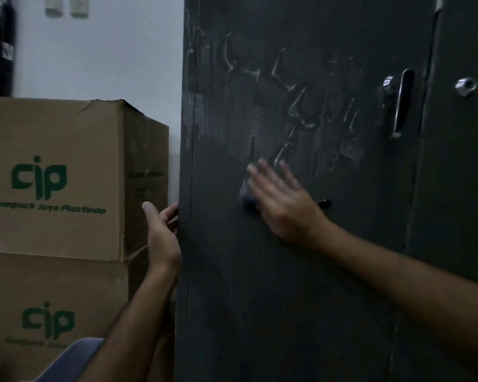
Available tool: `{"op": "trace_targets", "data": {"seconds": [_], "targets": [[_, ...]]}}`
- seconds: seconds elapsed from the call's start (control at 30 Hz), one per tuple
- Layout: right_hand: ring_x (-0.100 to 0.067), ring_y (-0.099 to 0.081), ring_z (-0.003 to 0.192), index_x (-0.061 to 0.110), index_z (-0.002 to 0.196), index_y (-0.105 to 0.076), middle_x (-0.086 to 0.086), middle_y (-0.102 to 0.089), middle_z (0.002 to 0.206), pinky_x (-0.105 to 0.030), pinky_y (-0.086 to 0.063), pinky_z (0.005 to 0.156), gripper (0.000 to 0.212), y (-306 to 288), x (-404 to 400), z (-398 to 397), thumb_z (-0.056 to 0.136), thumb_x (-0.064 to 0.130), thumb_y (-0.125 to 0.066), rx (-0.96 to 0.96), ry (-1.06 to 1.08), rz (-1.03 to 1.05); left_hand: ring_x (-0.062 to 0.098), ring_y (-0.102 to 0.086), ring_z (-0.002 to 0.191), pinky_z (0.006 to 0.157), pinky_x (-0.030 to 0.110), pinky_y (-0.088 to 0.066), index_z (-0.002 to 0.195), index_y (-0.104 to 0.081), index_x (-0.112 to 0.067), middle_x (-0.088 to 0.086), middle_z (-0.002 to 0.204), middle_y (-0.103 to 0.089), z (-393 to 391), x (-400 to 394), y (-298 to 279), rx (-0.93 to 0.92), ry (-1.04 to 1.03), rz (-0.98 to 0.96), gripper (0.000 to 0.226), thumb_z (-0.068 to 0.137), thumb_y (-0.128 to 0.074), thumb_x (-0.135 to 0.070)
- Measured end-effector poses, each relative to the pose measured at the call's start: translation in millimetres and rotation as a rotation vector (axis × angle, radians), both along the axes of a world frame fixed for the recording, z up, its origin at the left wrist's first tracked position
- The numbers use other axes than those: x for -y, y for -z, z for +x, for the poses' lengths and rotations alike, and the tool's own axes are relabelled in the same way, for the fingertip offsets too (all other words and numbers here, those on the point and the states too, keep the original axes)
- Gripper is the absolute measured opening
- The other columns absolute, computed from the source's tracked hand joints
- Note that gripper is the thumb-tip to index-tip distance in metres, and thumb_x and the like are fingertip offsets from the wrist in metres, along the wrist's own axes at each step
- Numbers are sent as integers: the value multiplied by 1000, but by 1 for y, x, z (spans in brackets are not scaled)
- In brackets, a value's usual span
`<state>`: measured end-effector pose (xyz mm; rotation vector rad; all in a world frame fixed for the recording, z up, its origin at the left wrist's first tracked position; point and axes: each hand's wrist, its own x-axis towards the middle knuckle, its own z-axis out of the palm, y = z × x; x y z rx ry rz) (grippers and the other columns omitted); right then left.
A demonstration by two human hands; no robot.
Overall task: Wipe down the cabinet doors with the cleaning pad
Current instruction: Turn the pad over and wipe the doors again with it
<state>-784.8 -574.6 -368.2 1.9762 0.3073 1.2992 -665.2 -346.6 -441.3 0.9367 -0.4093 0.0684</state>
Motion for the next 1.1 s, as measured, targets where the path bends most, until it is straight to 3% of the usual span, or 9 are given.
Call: {"op": "trace_targets", "data": {"seconds": [0.13, 0.27, 0.33, 0.47, 0.6, 0.77, 0.83, 0.97, 1.1], "targets": [[-41, -20, 154, -7, 149, -42, -25, -31, 162, -59, -21, 124, 53, -15, -44, 29, 102, 17, -46, 310, -87, 477, 21, -58, 130, 114, 49, -45, 148, -56, -22, 2, 138, -64, -18, 15, 4, 36, -67, 22, 75, 104, -18, -71], [-35, -8, 157, -1, 156, -31, -20, -19, 167, -55, -7, 128, 54, 118, -41, 18, 106, 19, -39, -266, -42, -122, 21, -47, 143, 124, 52, -33, 152, -52, -24, 3, 154, -53, -19, 12, 10, 61, -121, 63, 81, 100, -17, -74], [-32, -14, 157, 2, 155, -36, -16, -23, 167, -55, -15, 127, 52, 131, -2, -14, 107, 19, -37, -356, -17, -254, 15, -53, 136, 122, 50, -36, 153, -51, -25, -1, 149, -57, -17, 8, 16, 105, -118, 77, 72, 107, -15, -67], [-38, -26, 153, -3, 149, -46, -22, -34, 161, -61, -20, 124, 51, 59, 39, -41, 101, 15, -52, 6, -1, 124, 14, -47, 143, 124, 49, -34, 159, -42, -28, -4, 156, -49, -13, 10, 26, 181, -126, 145, 72, 104, -18, -67], [-41, -19, 154, -5, 150, -43, -24, -29, 163, -62, -19, 123, 56, 42, -29, 10, 101, 21, -48, 283, -66, 537, 10, -49, 140, 122, 44, -36, 158, -44, -27, -7, 152, -54, -12, 9, 27, 169, -96, 126, 79, 96, -23, -72], [-33, -14, 157, 4, 155, -37, -16, -24, 166, -59, 0, 127, 51, 213, -60, 27, 107, 21, -36, -317, -34, -80, -1, -63, 119, 106, 29, -45, 141, -59, -25, -15, 124, -70, -9, -10, 45, 172, -98, 152, 69, 102, -20, -66], [-29, -26, 154, 12, 148, -51, -10, -34, 164, -58, -8, 126, 45, 254, -27, -8, 106, 23, -40, -417, -11, -221, -1, -66, 114, 105, 32, -48, 140, -61, -24, -14, 120, -72, -10, -12, 55, 155, -100, 189, 67, 105, -19, -63], [-34, -42, 142, 13, 142, -58, -14, -41, 159, -55, -36, 113, 42, 183, 30, -41, 100, 20, -56, -159, -85, 25, 12, -63, 124, 105, 39, -49, 144, -59, -24, -5, 133, -69, -8, -9, 75, 154, -106, 233, 68, 104, -22, -64], [-31, -53, 98, 12, 137, -62, -13, -55, 126, -42, -41, 78, 44, 114, -31, 19, 94, 19, -67, 232, -187, 441, 8, -70, 112, 87, 30, -50, 124, -69, -33, -8, 119, -77, -4, -6, 76, 81, -153, 178, 64, 101, -22, -69]]}}
